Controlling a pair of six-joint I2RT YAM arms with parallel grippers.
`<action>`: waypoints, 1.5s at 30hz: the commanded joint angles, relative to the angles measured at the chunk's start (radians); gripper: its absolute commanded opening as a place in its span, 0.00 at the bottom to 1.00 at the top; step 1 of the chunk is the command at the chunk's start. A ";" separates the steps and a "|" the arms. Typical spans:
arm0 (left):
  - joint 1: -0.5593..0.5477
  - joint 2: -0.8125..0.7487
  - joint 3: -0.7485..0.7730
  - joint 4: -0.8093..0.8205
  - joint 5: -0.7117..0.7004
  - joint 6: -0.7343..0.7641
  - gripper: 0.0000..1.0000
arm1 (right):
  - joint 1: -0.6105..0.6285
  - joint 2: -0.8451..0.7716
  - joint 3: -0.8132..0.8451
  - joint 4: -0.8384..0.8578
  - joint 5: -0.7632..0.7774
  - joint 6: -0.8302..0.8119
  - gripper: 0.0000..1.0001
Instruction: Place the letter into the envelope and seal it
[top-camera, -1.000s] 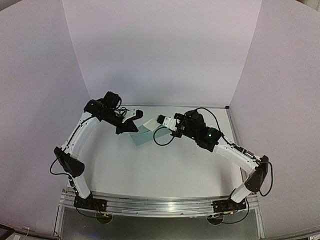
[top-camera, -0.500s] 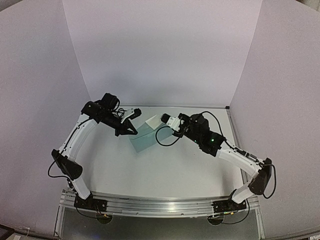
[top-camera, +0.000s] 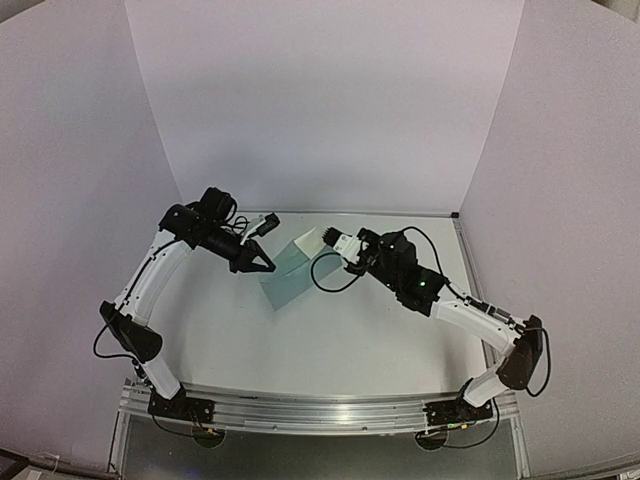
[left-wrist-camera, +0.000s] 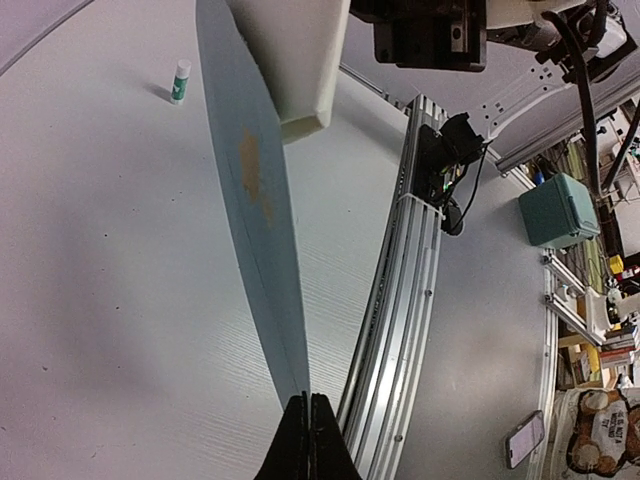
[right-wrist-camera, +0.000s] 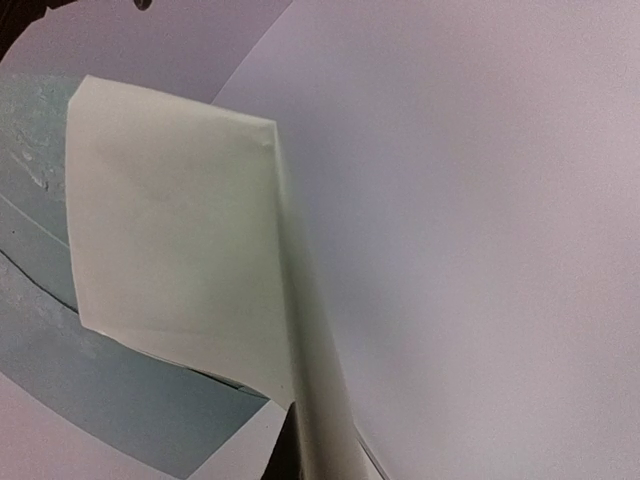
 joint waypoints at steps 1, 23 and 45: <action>-0.005 -0.042 0.000 0.041 0.073 -0.077 0.00 | 0.014 -0.009 -0.001 0.067 0.042 -0.005 0.00; -0.005 -0.099 -0.080 0.202 0.033 -0.236 0.00 | 0.103 -0.019 -0.075 0.145 0.093 -0.218 0.00; -0.008 -0.166 -0.135 0.220 -0.244 0.166 0.00 | 0.103 0.022 0.035 -0.330 0.038 -0.266 0.00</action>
